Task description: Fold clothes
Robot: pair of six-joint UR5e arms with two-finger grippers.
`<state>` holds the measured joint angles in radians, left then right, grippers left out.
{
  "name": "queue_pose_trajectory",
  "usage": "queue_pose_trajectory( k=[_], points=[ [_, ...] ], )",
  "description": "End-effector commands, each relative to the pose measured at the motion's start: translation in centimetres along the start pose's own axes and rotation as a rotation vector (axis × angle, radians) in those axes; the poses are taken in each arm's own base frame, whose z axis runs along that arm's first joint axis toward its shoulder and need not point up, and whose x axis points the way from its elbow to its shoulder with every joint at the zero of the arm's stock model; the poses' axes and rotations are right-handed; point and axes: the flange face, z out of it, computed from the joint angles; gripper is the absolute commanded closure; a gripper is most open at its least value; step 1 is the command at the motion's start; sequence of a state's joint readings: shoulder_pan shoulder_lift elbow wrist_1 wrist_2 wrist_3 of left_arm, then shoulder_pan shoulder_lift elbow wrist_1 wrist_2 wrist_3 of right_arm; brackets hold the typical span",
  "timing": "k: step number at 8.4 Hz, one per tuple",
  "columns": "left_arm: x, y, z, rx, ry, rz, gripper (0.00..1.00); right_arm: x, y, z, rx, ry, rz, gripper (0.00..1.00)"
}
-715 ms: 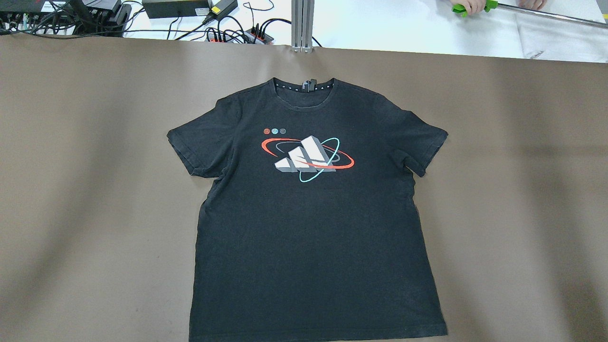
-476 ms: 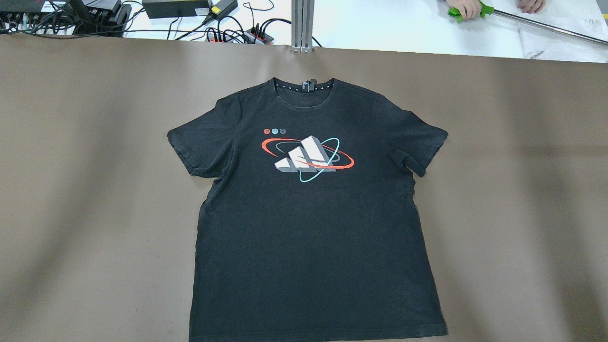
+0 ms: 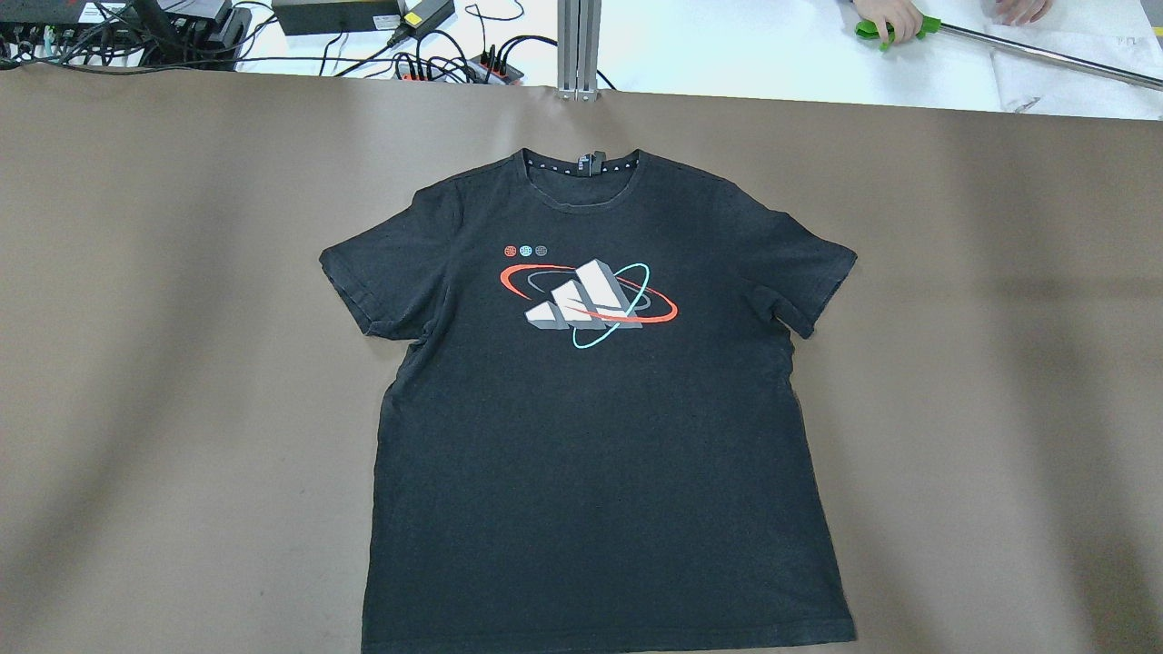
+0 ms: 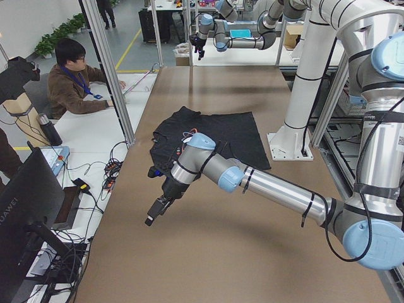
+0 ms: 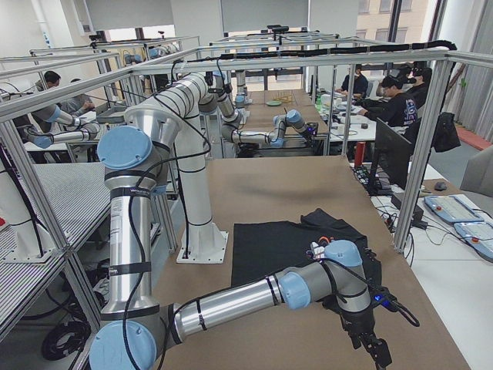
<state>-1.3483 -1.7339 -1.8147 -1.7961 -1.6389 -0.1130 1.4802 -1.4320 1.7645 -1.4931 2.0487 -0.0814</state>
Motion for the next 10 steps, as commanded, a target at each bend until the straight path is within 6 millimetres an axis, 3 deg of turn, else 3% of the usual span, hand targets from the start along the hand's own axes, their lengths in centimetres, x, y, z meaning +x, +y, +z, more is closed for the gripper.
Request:
queue_pose_trajectory(
  k=[1,3,4,7,8,9,10],
  points=[
    [-0.9,0.5,0.3,-0.038,-0.029,-0.011,0.00,-0.1,-0.4,-0.2,0.006,0.011,-0.008,0.06],
    [-1.6,2.0,-0.4,-0.038,-0.024,-0.014,0.00,0.0,-0.2,-0.1,0.002,0.017,-0.006,0.06],
    [-1.4,1.7,-1.4,-0.017,-0.018,-0.008,0.00,0.0,-0.4,-0.1,0.002,0.017,-0.008,0.06],
    [-0.5,0.3,-1.6,0.001,0.021,-0.014,0.00,-1.2,-1.3,0.2,0.008,0.008,-0.031,0.06],
    [-0.3,-1.1,-1.7,0.015,0.024,-0.016,0.00,-2.3,-2.1,1.5,-0.010,-0.005,-0.051,0.06],
    [0.6,-2.3,-1.5,0.018,0.061,-0.036,0.00,-2.0,-3.9,2.5,-0.017,-0.006,-0.049,0.06],
    [2.8,-2.8,-1.0,0.044,0.139,-0.077,0.00,-1.4,-6.1,3.6,-0.003,-0.006,-0.055,0.06]
  ],
)
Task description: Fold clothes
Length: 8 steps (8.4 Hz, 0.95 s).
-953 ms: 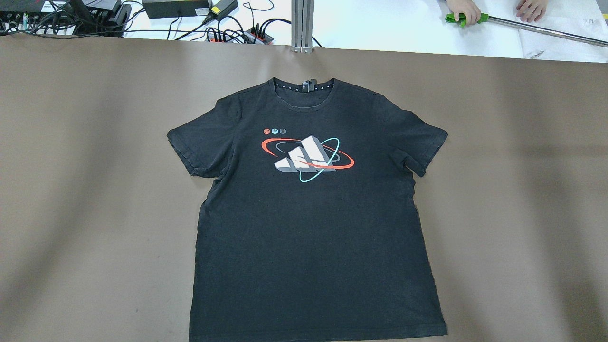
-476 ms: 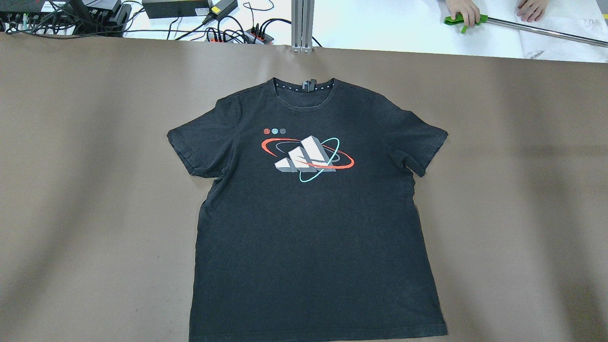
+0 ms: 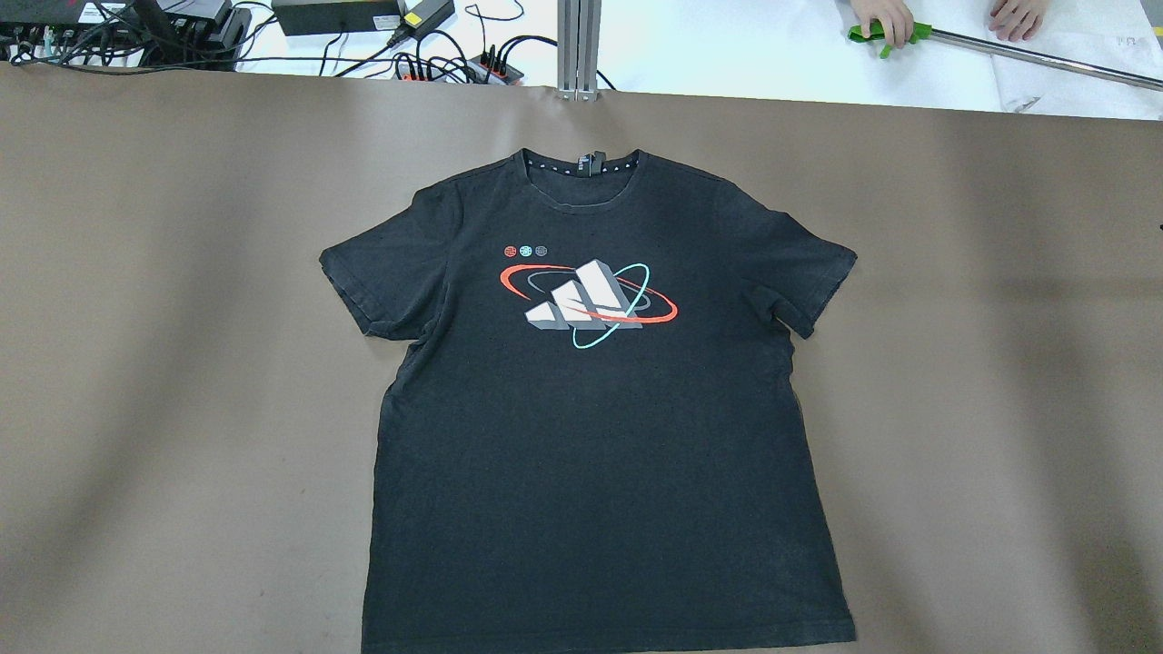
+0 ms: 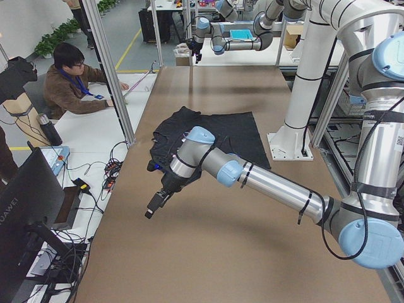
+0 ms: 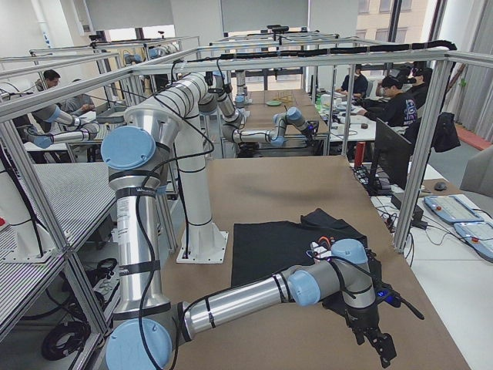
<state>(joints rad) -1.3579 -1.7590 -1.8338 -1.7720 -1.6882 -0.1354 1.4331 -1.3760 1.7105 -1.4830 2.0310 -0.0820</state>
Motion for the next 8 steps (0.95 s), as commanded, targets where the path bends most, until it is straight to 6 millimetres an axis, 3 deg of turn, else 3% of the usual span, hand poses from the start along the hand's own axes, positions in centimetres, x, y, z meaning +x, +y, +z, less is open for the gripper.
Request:
queue_pose_trajectory(
  k=[1,2,6,7,8],
  points=[
    [3.8,-1.6,1.3,0.082,0.140,-0.102,0.00,1.3,-4.0,3.3,0.034,-0.002,0.011,0.06],
    [5.5,-1.7,1.4,0.106,0.175,-0.112,0.00,1.8,-4.0,4.6,0.058,-0.003,0.057,0.06],
    [6.1,-2.6,1.4,0.112,0.184,-0.105,0.00,1.8,-4.1,4.6,0.065,-0.006,0.074,0.06],
    [6.2,-3.0,1.2,0.119,0.186,-0.107,0.00,1.5,-4.4,4.4,0.075,-0.012,0.101,0.06],
    [7.1,-3.3,1.5,0.115,0.195,-0.103,0.00,-0.1,-5.0,4.6,0.107,-0.024,0.105,0.06]
  ],
)
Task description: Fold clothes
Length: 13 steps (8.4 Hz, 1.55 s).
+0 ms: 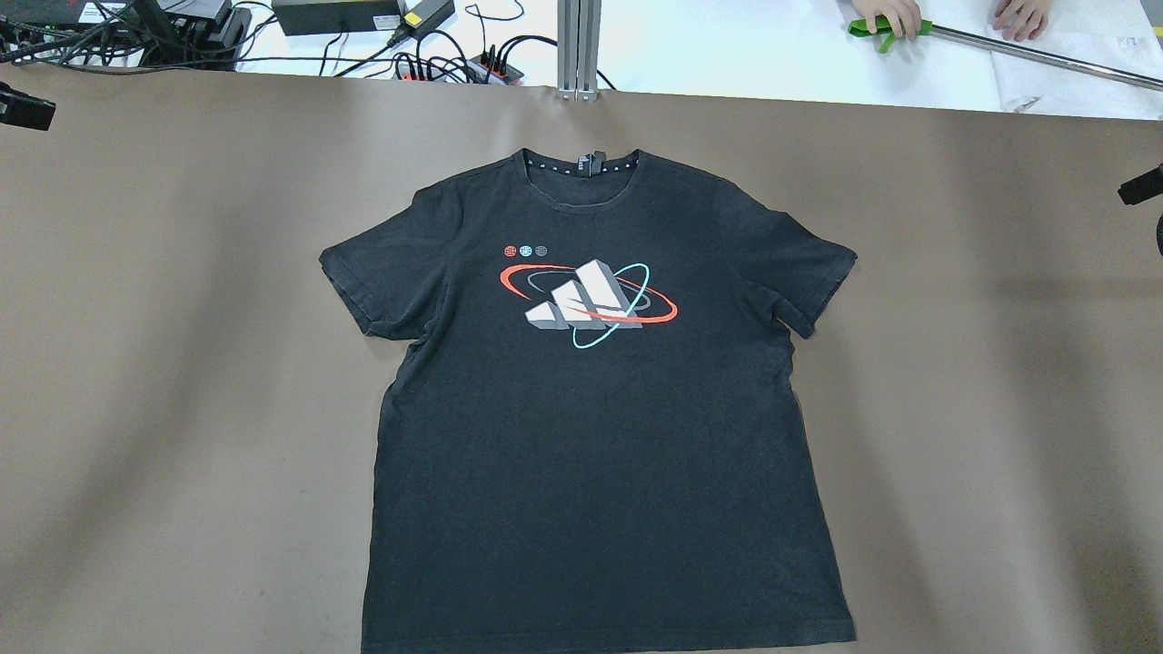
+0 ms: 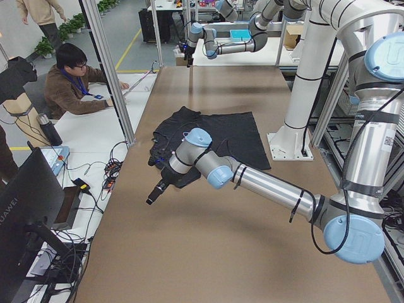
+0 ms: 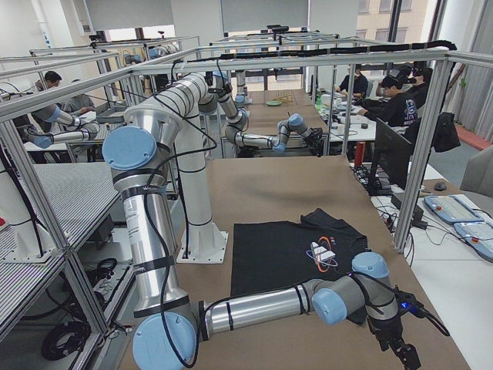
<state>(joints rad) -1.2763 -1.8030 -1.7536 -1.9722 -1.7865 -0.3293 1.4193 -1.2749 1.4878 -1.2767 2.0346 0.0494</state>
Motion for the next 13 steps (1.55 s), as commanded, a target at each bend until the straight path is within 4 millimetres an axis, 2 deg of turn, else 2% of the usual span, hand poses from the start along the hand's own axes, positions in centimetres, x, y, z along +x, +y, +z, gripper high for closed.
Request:
queue_pose_trajectory(
  k=[1,2,3,4,5,6,8,10,13],
  points=[
    [3.7,-1.1,1.7,-0.011,0.039,-0.029,0.00,-3.3,-1.0,0.6,0.059,-0.032,0.053,0.06],
    [6.0,-2.3,2.7,-0.008,0.064,-0.055,0.00,-5.3,-1.5,1.2,0.074,-0.053,0.086,0.06],
    [7.2,-3.4,3.7,0.014,0.086,-0.072,0.00,-6.5,-2.2,1.4,0.083,-0.067,0.097,0.06],
    [9.0,-2.8,5.8,0.052,0.138,-0.125,0.00,-7.4,-2.6,1.5,0.088,-0.076,0.105,0.06],
    [9.6,-2.7,7.7,0.081,0.197,-0.161,0.00,-8.2,-2.8,1.9,0.092,-0.086,0.121,0.06],
    [10.2,-3.5,8.9,0.078,0.234,-0.179,0.00,-9.7,-3.5,2.2,0.096,-0.103,0.147,0.06],
    [12.0,-6.6,9.9,0.084,0.253,-0.220,0.00,-12.9,-4.7,4.0,0.134,-0.158,0.203,0.06],
    [14.9,-7.0,9.9,0.099,0.309,-0.270,0.00,-15.6,-5.7,8.7,0.175,-0.218,0.249,0.06],
    [18.9,-8.5,9.4,0.103,0.358,-0.337,0.00,-21.0,-5.5,11.3,0.213,-0.221,0.304,0.06]
  ],
)
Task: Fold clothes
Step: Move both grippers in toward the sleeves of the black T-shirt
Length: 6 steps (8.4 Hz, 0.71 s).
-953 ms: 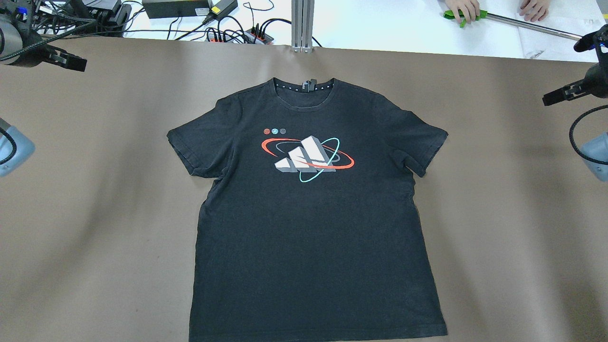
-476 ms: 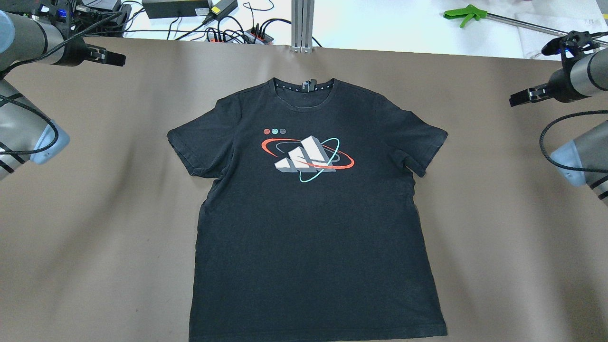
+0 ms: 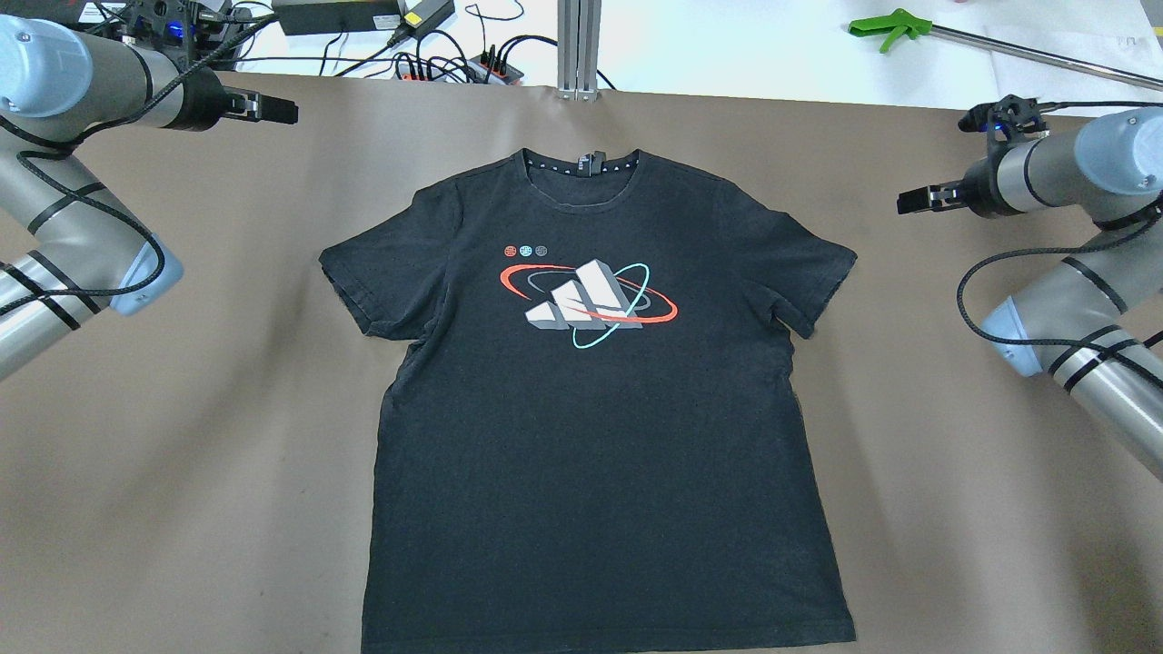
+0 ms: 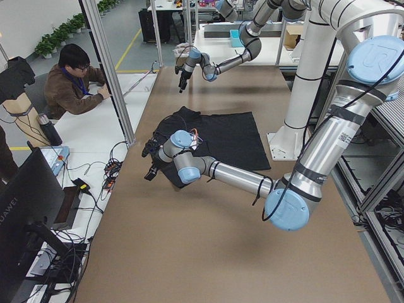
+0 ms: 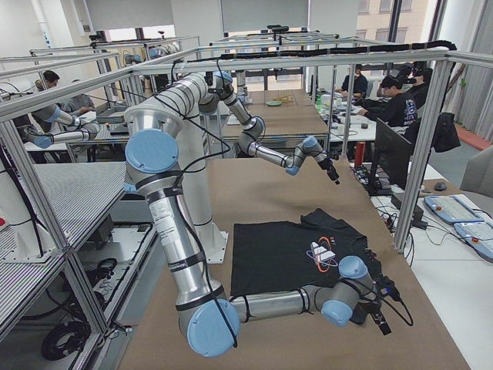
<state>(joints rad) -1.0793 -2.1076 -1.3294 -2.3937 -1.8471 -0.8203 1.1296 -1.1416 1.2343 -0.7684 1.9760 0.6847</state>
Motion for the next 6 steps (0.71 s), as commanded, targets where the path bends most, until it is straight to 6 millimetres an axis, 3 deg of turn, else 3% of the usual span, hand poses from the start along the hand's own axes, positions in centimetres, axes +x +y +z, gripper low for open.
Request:
queue_pose_trajectory(
  k=[1,3,6],
  points=[
    [3.9,-0.4,1.4,0.001,0.032,-0.049,0.00,-4.5,2.2,2.8,0.046,-0.026,0.056,0.06],
    [4.6,-0.8,2.0,0.000,0.033,-0.049,0.00,-7.1,4.0,4.4,0.062,-0.019,0.062,0.06],
    [4.7,-0.8,2.2,0.001,0.029,-0.048,0.00,-5.9,5.7,6.5,0.071,-0.022,0.053,0.06]
  ],
)
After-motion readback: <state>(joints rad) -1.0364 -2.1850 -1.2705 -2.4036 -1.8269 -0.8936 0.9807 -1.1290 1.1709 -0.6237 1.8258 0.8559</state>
